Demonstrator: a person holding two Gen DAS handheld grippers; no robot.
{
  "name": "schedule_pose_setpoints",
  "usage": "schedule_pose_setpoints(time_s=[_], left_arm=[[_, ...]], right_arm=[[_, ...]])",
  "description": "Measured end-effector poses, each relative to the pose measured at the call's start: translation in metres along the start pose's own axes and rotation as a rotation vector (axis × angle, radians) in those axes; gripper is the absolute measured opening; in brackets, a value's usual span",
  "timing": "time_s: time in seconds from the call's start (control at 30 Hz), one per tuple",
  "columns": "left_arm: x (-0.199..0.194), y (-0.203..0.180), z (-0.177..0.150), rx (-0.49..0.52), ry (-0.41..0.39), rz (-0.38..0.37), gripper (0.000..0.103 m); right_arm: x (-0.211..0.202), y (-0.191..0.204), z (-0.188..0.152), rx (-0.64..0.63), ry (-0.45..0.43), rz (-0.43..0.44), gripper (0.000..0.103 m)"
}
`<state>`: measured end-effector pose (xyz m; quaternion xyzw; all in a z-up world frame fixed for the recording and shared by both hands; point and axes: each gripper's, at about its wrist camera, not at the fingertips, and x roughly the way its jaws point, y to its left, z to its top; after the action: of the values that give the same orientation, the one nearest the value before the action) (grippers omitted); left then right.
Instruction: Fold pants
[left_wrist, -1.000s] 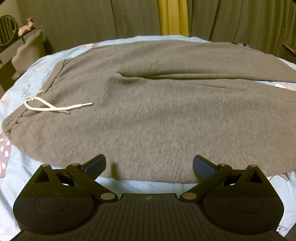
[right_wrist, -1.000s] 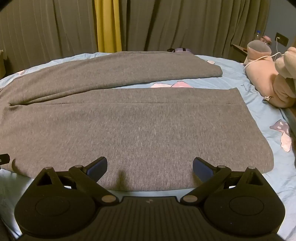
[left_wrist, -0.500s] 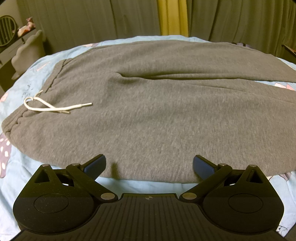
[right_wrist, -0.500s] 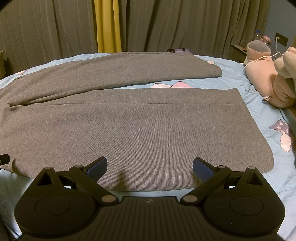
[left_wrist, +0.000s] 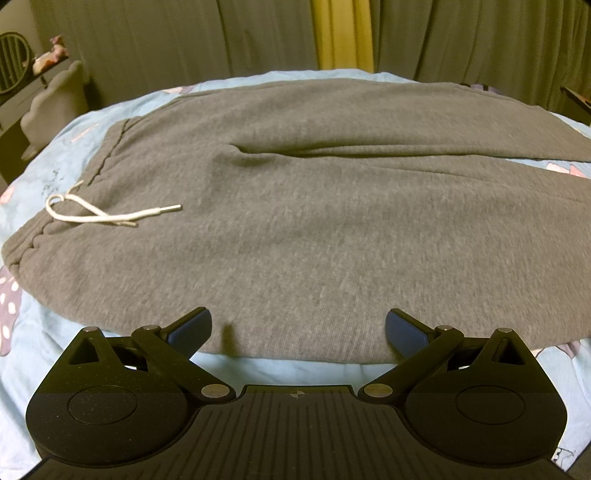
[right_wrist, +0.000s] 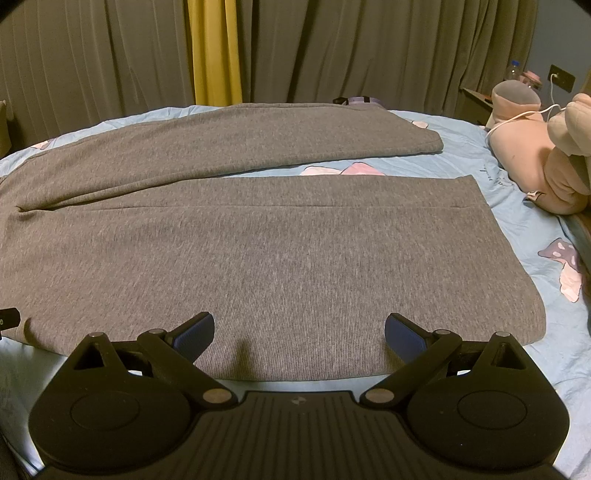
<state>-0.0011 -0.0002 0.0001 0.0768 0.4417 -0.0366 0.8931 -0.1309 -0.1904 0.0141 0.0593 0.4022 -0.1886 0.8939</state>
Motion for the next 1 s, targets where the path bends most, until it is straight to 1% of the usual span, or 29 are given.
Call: schedule_pose_setpoints(time_s=[1.0], left_arm=[[0.0037, -0.004, -0.0036, 0.001, 0.004, 0.002, 0.103]], right_arm=[[0.0022, -0.0003, -0.0026, -0.001, 0.001, -0.001, 0.099]])
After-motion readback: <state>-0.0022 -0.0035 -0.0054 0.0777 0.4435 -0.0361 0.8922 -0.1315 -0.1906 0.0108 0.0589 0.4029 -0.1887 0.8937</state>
